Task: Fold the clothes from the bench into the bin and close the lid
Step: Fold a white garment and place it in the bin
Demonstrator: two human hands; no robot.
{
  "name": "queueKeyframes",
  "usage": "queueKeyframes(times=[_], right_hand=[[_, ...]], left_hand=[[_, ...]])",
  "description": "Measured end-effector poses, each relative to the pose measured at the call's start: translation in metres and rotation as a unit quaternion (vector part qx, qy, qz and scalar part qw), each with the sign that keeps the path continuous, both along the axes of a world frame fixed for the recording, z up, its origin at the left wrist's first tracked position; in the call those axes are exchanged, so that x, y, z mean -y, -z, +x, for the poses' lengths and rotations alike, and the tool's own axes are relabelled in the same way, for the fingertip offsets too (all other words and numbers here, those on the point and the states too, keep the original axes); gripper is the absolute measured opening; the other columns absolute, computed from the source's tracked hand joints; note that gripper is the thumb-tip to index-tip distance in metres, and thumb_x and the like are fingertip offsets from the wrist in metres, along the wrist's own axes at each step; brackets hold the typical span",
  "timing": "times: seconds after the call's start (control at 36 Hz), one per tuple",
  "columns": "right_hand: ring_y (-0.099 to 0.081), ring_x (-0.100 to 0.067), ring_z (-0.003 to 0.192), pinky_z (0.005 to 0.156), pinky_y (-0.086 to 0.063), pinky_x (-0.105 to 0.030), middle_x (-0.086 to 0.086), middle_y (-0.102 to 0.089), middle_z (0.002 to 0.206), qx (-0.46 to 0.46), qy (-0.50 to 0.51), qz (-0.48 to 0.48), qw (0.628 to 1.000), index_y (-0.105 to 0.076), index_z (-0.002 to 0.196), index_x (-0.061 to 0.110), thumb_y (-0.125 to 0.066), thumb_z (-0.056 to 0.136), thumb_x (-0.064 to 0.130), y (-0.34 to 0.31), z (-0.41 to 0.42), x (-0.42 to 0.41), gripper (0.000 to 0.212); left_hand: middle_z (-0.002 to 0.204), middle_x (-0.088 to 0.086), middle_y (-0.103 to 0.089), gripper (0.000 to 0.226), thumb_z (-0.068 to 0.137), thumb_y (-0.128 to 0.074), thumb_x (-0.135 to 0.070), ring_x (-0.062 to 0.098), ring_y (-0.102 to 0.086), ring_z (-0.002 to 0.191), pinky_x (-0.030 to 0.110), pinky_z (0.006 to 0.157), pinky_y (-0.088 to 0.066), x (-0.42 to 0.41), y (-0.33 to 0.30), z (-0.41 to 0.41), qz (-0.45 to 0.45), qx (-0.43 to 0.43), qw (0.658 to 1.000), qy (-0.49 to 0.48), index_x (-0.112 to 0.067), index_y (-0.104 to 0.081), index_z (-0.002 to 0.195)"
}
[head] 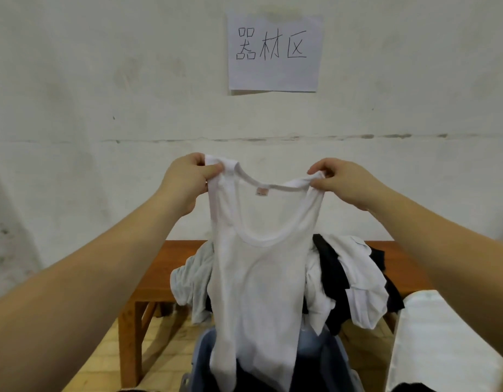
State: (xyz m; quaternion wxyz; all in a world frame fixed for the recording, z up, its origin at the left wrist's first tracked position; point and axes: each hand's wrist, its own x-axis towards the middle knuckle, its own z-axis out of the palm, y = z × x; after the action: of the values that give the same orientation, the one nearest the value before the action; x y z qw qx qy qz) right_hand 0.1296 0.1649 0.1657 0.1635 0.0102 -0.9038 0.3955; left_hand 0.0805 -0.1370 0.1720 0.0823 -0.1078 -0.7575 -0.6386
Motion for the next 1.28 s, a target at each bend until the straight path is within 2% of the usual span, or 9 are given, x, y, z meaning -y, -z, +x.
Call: queueKeyframes(times=[0.17, 0.25, 0.36, 0.58, 0.78, 0.89, 1.0, 1.14, 1.28], right_hand=[[-0.054, -0.009, 0.071, 0.06, -0.04, -0.025, 0.009, -0.058, 0.078, -0.08, 0.03, 0.094, 0.992, -0.059, 0.086, 0.024, -0.066, 0.092, 0.026, -0.001, 0.0, 0.013, 0.009], [-0.06, -0.012, 0.069, 0.068, -0.052, -0.026, 0.002, -0.063, 0.082, -0.016, -0.026, -0.121, 0.992, -0.061, 0.087, 0.017, -0.067, 0.093, 0.028, -0.005, 0.002, 0.019, 0.014], [-0.066, -0.013, 0.084, 0.078, -0.055, -0.028, -0.001, -0.07, 0.095, 0.156, -0.088, -0.354, 0.918, -0.064, 0.1, 0.015, -0.058, 0.099, 0.032, -0.007, 0.003, 0.024, 0.018], [-0.071, -0.021, 0.096, 0.079, -0.059, -0.035, -0.006, -0.071, 0.118, 0.32, -0.16, -0.424, 0.832, -0.061, 0.126, 0.01, -0.04, 0.097, 0.056, -0.007, 0.019, 0.018, 0.059], [-0.063, -0.02, 0.081, 0.078, -0.056, -0.04, -0.001, -0.063, 0.087, 0.145, -0.182, -0.517, 0.824, -0.061, 0.12, 0.021, -0.042, 0.096, 0.004, -0.004, 0.017, 0.022, 0.036], [-0.061, -0.015, 0.094, 0.09, -0.05, -0.029, 0.001, -0.065, 0.097, 0.028, -0.174, -0.401, 0.899, -0.061, 0.121, 0.02, -0.046, 0.092, -0.011, -0.003, 0.018, 0.03, 0.045], [-0.061, 0.0, 0.094, 0.073, -0.047, -0.007, 0.018, -0.064, 0.102, -0.083, -0.04, -0.07, 0.993, -0.064, 0.106, 0.035, -0.062, 0.091, 0.012, -0.009, 0.025, 0.038, 0.027], [-0.052, -0.004, 0.081, 0.064, -0.037, -0.008, 0.005, -0.06, 0.1, -0.162, 0.029, 0.074, 0.984, -0.059, 0.088, 0.026, -0.063, 0.091, 0.022, -0.011, 0.024, 0.045, 0.006], [-0.05, 0.002, 0.075, 0.063, -0.037, -0.011, 0.012, -0.054, 0.091, -0.143, 0.004, 0.031, 0.989, -0.058, 0.088, 0.02, -0.062, 0.092, 0.029, -0.021, 0.03, 0.052, 0.011]], left_hand=[[0.094, -0.003, -0.061, 0.016, 0.088, -0.068, -0.029, 0.011, -0.056, 0.076, 0.026, 0.061, -0.04, -0.002, 0.002, 0.003, -0.088, -0.132, 0.982, -0.103, -0.02, -0.059, 0.079], [0.085, -0.002, -0.062, 0.016, 0.088, -0.07, -0.023, 0.015, -0.057, 0.077, 0.027, 0.069, -0.045, 0.001, 0.002, -0.001, -0.005, -0.079, 0.996, -0.044, -0.016, -0.058, 0.078], [0.082, 0.003, -0.066, 0.021, 0.088, -0.069, -0.014, 0.019, -0.062, 0.079, 0.032, 0.075, -0.052, 0.005, 0.002, -0.006, 0.112, 0.0, 0.994, 0.007, -0.015, -0.054, 0.073], [0.084, 0.006, -0.066, 0.011, 0.091, -0.064, -0.007, 0.022, -0.065, 0.082, 0.036, 0.078, -0.053, 0.013, 0.005, -0.011, 0.237, 0.063, 0.969, 0.037, -0.01, -0.055, 0.085], [0.09, 0.008, -0.068, 0.009, 0.092, -0.063, -0.006, 0.023, -0.068, 0.086, 0.036, 0.079, -0.054, 0.017, 0.009, -0.013, 0.266, 0.071, 0.96, 0.053, -0.01, -0.056, 0.088], [0.102, 0.014, -0.068, 0.006, 0.092, -0.063, -0.006, 0.025, -0.069, 0.092, 0.038, 0.085, -0.056, 0.017, 0.01, -0.013, 0.254, 0.06, 0.963, 0.072, -0.008, -0.058, 0.093], [0.096, 0.01, -0.067, 0.01, 0.091, -0.067, -0.008, 0.023, -0.067, 0.089, 0.037, 0.085, -0.057, 0.012, 0.008, -0.007, 0.198, 0.028, 0.978, 0.059, -0.008, -0.058, 0.094], [0.107, 0.004, -0.062, 0.021, 0.091, -0.067, -0.005, 0.021, -0.066, 0.098, 0.031, 0.084, -0.055, 0.007, 0.003, -0.001, 0.172, 0.007, 0.983, 0.063, -0.015, -0.058, 0.108], [0.093, 0.002, -0.074, 0.01, 0.093, -0.065, -0.008, 0.018, -0.069, 0.091, 0.028, 0.077, -0.055, 0.001, 0.001, 0.009, 0.12, -0.017, 0.988, 0.1, -0.009, -0.071, 0.101]])
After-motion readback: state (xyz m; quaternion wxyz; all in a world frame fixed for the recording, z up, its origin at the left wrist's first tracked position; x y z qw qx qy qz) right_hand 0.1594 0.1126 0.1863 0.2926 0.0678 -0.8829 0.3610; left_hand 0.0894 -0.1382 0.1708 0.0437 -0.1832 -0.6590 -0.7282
